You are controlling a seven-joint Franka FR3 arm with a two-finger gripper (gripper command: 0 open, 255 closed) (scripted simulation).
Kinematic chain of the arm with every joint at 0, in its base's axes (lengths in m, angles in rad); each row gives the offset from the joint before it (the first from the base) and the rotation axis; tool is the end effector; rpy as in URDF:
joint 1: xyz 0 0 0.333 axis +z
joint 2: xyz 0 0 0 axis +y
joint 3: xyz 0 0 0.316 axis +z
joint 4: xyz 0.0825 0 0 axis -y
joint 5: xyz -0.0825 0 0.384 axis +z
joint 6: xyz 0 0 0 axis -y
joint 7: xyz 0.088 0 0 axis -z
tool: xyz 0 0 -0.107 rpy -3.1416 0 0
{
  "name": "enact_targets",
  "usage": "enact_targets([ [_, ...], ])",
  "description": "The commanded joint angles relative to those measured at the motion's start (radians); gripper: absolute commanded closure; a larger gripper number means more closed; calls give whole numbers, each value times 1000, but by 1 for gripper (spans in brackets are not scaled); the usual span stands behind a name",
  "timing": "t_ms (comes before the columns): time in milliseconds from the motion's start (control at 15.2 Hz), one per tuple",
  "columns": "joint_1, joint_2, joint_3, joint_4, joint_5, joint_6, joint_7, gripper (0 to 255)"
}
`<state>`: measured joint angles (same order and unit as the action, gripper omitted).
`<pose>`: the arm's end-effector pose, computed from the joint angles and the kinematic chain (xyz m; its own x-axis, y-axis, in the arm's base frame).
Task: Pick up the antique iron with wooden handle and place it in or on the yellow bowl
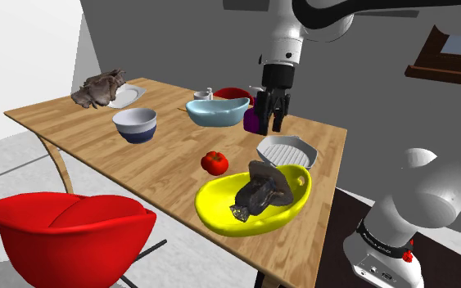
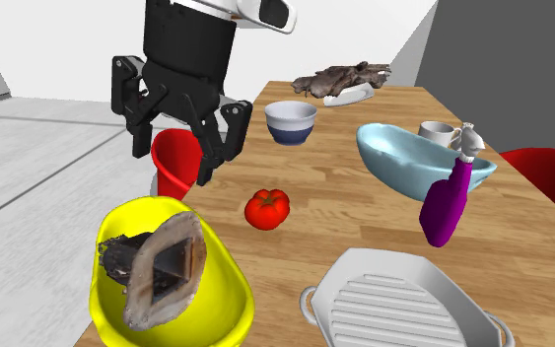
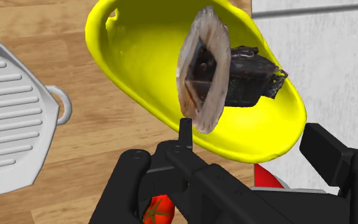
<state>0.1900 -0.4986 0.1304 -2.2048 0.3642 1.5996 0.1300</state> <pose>0.3573 0.1667 0.5668 0.9760 0.1593 -0.1481 0.1137 -0.9541 -0.2771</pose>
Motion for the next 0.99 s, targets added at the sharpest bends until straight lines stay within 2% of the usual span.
enact_targets([
  [0, 0, 0, 0, 0, 0, 0, 0, 0],
  [132, 0, 0, 0, 0, 0, 0, 0, 0],
  [396, -11, 34, -30, 148, -20, -118, 7, 0],
  [924, -11, 34, -30, 148, -20, -118, 7, 0],
])
